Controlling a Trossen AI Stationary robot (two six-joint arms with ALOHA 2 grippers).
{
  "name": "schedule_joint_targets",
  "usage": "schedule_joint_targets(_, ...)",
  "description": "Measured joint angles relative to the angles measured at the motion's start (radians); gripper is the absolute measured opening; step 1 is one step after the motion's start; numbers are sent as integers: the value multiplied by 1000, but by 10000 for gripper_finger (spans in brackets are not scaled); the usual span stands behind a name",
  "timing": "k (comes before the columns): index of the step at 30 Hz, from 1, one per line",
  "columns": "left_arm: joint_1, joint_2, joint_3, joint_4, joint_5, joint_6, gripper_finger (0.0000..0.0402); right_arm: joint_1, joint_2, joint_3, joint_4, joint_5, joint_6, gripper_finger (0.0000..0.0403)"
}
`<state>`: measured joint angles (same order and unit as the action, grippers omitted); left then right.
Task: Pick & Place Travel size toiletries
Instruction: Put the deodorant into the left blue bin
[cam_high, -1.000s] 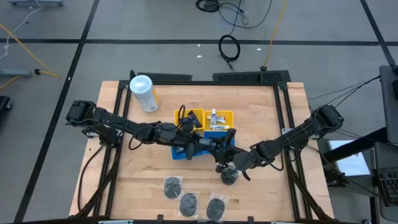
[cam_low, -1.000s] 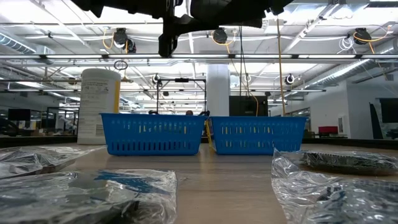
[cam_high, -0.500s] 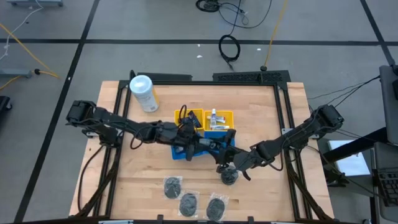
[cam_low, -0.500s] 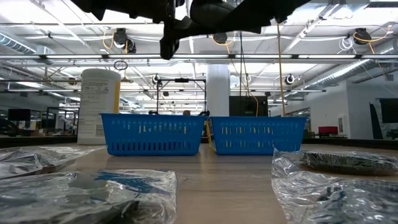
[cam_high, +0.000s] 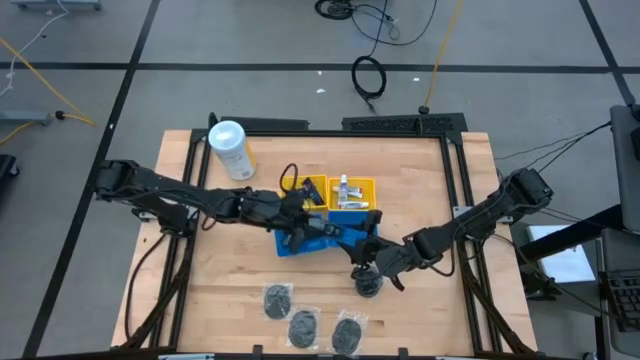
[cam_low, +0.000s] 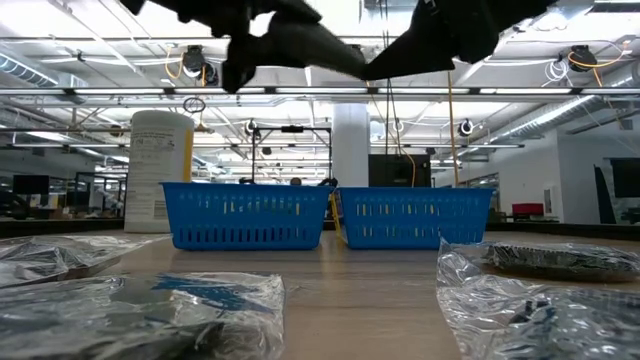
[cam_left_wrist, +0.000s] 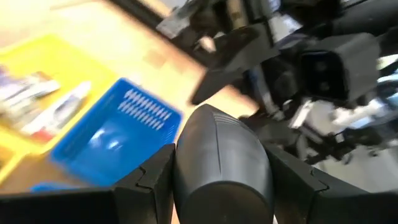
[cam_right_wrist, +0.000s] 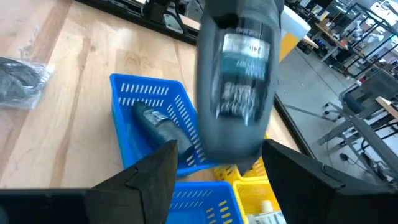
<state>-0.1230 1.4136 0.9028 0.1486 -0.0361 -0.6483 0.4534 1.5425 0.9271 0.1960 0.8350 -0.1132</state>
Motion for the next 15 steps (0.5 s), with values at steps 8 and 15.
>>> schedule_joint_targets(8, -44, -99, 1, -344, -161, -50, 186, 0, 0, -5, -11, 0, 23, 223)
schedule_joint_targets(15, -116, -96, -1, -416, -237, -91, 186, 0, 0, -4, 2, 0, 23, 221)
